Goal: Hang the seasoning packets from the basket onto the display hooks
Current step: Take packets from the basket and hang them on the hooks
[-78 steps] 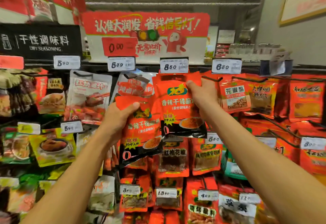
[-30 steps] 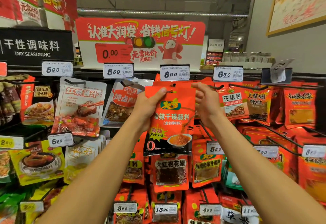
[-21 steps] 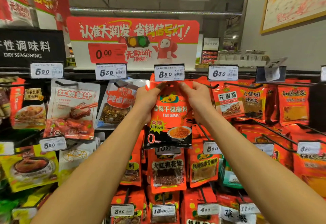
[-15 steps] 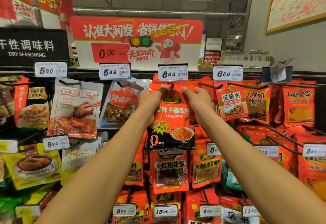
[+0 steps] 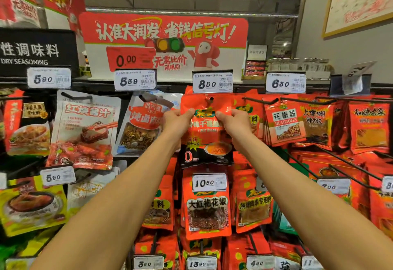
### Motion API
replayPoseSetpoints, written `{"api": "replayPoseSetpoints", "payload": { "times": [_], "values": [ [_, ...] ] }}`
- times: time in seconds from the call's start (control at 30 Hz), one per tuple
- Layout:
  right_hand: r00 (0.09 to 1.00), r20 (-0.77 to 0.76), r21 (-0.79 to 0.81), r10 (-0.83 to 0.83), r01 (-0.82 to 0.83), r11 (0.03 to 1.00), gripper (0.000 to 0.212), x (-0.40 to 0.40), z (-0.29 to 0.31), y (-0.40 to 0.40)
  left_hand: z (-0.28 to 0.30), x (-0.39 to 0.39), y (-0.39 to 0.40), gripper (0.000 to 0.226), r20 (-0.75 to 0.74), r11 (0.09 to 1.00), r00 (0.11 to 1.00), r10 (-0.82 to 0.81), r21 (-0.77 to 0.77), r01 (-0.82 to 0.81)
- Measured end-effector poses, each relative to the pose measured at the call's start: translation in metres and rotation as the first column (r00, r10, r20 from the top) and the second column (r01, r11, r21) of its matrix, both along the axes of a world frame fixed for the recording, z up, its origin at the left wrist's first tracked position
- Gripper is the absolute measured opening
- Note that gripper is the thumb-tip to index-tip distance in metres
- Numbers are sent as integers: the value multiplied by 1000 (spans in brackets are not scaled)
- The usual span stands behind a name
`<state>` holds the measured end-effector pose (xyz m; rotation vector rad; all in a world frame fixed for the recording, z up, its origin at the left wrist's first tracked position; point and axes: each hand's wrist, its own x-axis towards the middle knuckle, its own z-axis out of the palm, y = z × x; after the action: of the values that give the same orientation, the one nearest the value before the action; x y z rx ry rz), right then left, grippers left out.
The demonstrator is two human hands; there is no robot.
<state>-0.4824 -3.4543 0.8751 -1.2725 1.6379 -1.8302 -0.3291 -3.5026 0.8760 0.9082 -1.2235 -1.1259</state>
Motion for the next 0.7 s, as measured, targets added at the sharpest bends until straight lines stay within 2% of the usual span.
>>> {"api": "replayPoseSetpoints", "payload": {
  "times": [0.07,0.2,0.33,0.47,0.6,0.67,0.7],
  "values": [
    [998,14,27,-61,61,998,19,-2,-1,-19,4,-8,-21,20,43,998,997,58,19,-59],
    [978,-70,71,-197,202,977,28,-5,1,-47,6,-23,-50,25,93,991,988,121,49,-126],
    [976,-49,91,-211,215,972,32,-10,2,-52,6,-32,-57,34,87,989,987,136,54,-141],
    [971,-91,114,-220,229,967,37,-17,3,-26,4,-17,-47,28,188,992,974,125,-12,-125],
    [993,-31,88,-118,121,989,9,-37,3,13,4,12,-20,15,156,993,981,112,-52,-105],
    [997,71,53,-26,23,998,7,-44,4,37,4,27,2,3,123,997,991,46,-72,-37],
    [993,113,33,30,-34,999,7,-46,6,51,4,35,16,8,119,997,993,14,-81,-5]
  ]
}}
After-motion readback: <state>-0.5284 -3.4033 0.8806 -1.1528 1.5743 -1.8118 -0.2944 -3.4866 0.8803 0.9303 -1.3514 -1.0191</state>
